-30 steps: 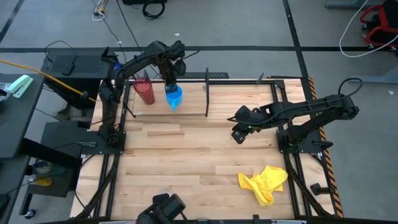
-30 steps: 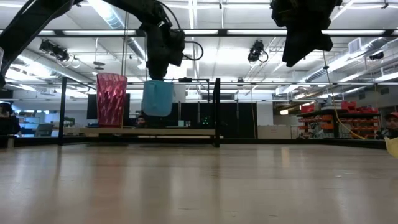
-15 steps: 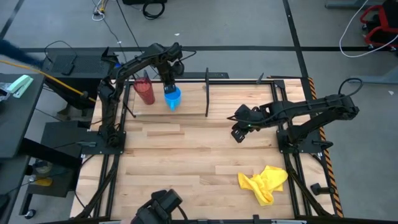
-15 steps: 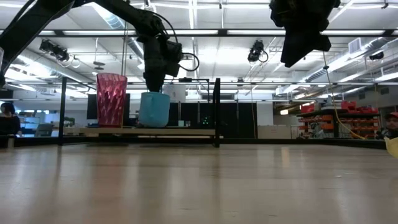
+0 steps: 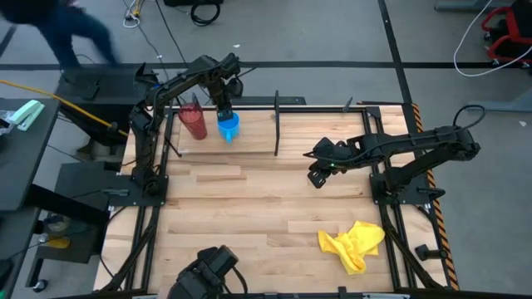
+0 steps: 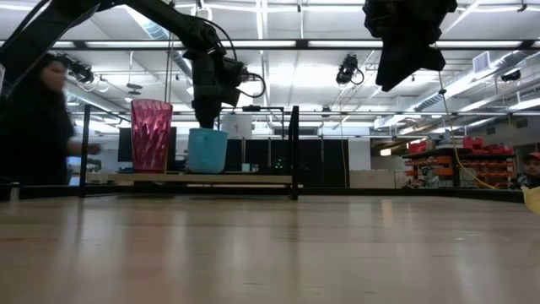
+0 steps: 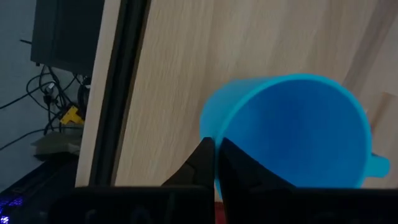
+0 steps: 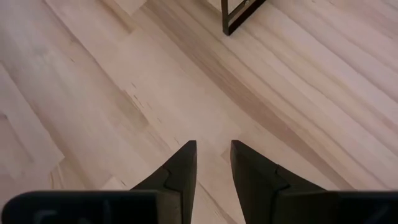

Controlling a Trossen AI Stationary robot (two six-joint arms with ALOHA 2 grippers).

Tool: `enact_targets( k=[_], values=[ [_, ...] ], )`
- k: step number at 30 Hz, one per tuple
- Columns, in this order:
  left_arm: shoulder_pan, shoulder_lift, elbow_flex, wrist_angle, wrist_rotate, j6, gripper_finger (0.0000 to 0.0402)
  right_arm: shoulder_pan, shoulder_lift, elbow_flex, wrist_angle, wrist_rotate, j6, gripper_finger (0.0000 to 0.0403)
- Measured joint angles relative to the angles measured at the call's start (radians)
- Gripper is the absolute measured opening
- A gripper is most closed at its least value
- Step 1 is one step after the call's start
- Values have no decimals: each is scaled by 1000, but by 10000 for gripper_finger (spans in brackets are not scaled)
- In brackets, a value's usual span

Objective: Stack small to large cups/mugs on shelf
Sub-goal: Put the blue mug on the shelf

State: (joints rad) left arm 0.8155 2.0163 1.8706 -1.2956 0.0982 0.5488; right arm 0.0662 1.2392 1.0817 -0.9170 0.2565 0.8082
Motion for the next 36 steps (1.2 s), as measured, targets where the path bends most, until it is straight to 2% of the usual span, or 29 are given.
enact_targets(
  k=[27,36],
  values=[
    [5,0,0,27,20,17,11,-1,0,0,9,0,0,105],
    [4,0,0,29,58,22,11,-1,0,0,11,0,0,105]
  ],
)
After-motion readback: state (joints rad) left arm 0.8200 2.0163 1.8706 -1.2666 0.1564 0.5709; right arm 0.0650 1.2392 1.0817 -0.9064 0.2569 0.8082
